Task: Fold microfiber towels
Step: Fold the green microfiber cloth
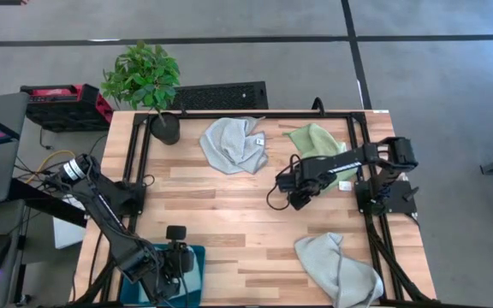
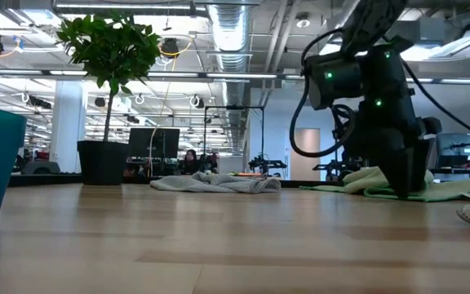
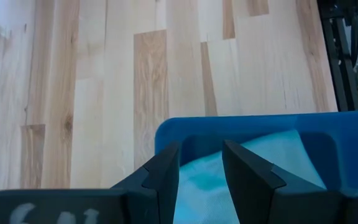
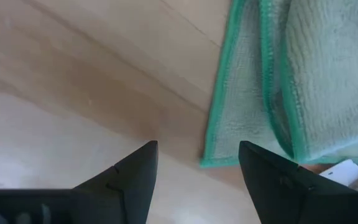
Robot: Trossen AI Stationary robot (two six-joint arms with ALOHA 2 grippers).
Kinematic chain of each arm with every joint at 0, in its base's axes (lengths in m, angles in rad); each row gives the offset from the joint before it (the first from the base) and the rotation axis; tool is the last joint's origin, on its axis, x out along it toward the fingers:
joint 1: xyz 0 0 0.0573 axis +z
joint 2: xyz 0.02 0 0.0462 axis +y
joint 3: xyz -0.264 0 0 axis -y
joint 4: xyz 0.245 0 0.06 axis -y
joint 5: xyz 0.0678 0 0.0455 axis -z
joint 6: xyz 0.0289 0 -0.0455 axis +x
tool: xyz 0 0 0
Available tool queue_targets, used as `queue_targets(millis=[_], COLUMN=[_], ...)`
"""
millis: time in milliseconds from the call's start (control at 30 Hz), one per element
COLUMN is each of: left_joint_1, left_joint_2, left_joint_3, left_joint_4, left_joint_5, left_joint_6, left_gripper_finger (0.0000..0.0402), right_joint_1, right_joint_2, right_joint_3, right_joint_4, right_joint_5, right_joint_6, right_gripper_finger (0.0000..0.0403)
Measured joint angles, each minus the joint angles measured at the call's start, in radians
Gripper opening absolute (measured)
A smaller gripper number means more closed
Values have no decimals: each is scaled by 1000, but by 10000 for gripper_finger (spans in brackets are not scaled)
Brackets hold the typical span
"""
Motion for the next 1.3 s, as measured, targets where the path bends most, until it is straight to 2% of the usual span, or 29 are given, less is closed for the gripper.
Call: queue_targets(millis=[133,300,467,667,1100,1300], left_joint_1=[0,0,0,0,0,0], left_joint_2=[0,0,0,0,0,0], left_joint_3=[0,0,0,0,0,0], left_joint_4=[0,0,0,-1,-2,-2], left_joint_5=[0,0,-1,-1,-1,-1], left_joint_6=[-1,-1,-1,-1,-2,-2], left_gripper_finger=[116,116,116,116,116,116], right_joint_1=[-27,-73,-109,-129,-82,-37], right_joint_2=[-2,-7,-5,-4,-3,-1], right_joint_3=[-21,-52,-52,-55,-54,-32], right_joint_4=[28,74,80,108,147,224], right_joint_5=[-10,-89,-115,-173,-186,-217], right_joint_6=[-24,-149,-169,-266,-269,-268], right_gripper_finger=[249,249,249,249,249,249])
